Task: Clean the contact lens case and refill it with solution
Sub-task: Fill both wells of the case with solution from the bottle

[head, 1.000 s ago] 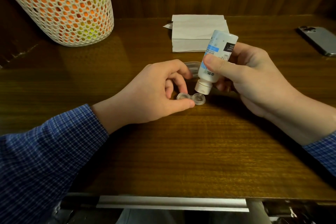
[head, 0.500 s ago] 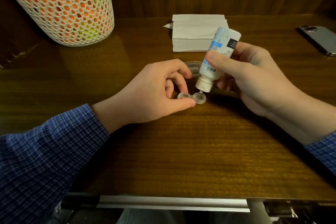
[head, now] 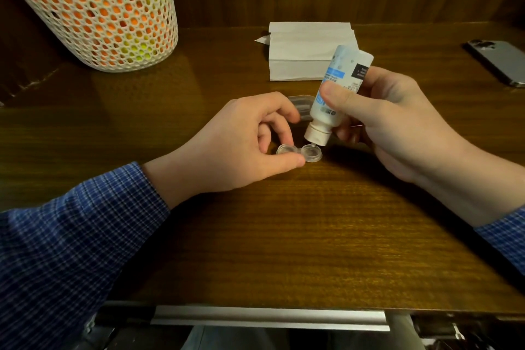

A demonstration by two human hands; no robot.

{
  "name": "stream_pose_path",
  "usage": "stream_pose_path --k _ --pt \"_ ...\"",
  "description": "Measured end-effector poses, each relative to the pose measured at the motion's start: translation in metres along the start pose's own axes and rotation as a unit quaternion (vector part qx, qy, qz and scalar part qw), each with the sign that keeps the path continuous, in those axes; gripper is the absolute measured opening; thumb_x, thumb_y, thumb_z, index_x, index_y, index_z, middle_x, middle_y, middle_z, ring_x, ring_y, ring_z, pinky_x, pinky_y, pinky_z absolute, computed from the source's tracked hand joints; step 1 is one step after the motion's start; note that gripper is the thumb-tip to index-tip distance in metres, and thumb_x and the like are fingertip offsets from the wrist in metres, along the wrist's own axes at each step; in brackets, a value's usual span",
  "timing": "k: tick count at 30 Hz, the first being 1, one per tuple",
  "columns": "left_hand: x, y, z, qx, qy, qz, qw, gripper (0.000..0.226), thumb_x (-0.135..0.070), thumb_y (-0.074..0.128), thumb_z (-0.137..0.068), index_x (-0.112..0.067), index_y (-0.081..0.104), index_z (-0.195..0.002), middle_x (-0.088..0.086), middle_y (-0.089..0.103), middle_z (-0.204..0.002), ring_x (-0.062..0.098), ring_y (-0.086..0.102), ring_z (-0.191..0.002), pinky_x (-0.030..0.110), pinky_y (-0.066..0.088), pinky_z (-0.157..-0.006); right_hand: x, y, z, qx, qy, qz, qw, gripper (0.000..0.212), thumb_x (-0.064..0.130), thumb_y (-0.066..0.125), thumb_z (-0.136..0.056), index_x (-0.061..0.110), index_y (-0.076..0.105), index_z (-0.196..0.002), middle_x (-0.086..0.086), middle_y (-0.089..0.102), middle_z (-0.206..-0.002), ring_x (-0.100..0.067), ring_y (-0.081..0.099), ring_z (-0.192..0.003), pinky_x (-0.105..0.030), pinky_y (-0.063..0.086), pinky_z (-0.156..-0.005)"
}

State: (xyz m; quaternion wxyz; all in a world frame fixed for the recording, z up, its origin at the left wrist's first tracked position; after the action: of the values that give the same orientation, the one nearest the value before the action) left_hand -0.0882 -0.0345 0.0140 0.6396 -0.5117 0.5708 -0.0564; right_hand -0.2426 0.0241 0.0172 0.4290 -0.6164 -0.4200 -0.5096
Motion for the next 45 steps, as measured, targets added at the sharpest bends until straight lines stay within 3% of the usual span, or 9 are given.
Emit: stream_pose_path --k 16,27,36,45 --pt "-0.0009 -0.0003 0.0003 -0.001 0.001 -0.004 1.000 0.049 -0.031 0.086 -0.079 -0.021 0.063 -0.121 -0.010 0.074 -0.092 0.021 0.065 -0.061 0.041 0.059 -0.057 0.0015 0.0017 0.0011 0.001 -0.007 0.008 1.000 0.021 0.033 0.074 -0.091 0.022 0.073 -0.108 -0.006 0.076 -0.098 -0.025 0.059 -0.075 -0.024 0.047 -0.053" --pt "-0.0002 -0.0002 0.0005 0.004 -0.004 0.001 1.000 0.049 -0.030 0.086 -0.079 -0.022 0.063 -0.122 -0.010 0.074 -0.092 0.023 0.065 -0.064 0.044 0.059 -0.058 0.0028 0.0022 0.0021 0.006 0.003 -0.007 1.000 0.040 0.046 0.075 -0.073 0.025 0.073 -0.108 0.001 0.077 -0.093 -0.019 0.061 -0.075 -0.021 0.049 -0.053" --pt "-0.0001 0.0001 -0.0004 0.004 0.001 -0.007 1.000 0.049 -0.032 0.086 -0.079 -0.022 0.063 -0.121 -0.011 0.074 -0.092 0.022 0.065 -0.064 0.042 0.059 -0.058 0.0031 0.0033 0.0034 0.001 0.009 0.005 1.000 0.021 0.033 0.074 -0.088 0.024 0.072 -0.107 -0.005 0.077 -0.100 -0.023 0.061 -0.079 -0.022 0.049 -0.053" --pt "-0.0003 -0.0002 -0.0001 -0.001 0.014 -0.005 1.000 0.047 -0.031 0.086 -0.079 -0.021 0.063 -0.120 -0.010 0.074 -0.092 0.021 0.064 -0.062 0.038 0.058 -0.056 0.0046 0.0036 0.0028 0.000 -0.004 0.018 1.000 0.022 0.035 0.074 -0.088 0.023 0.073 -0.106 -0.016 0.074 -0.108 -0.027 0.060 -0.081 -0.027 0.048 -0.057"
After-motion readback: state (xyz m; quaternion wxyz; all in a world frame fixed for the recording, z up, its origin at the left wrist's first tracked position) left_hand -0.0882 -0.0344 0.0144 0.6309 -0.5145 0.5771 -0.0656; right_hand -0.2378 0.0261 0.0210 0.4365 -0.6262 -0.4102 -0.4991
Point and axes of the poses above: each hand's wrist, its own z-axis away from the middle knuckle, its own y-axis out of the palm, x = y × z, the point moved 8 cm from there along -z, towards the middle knuckle
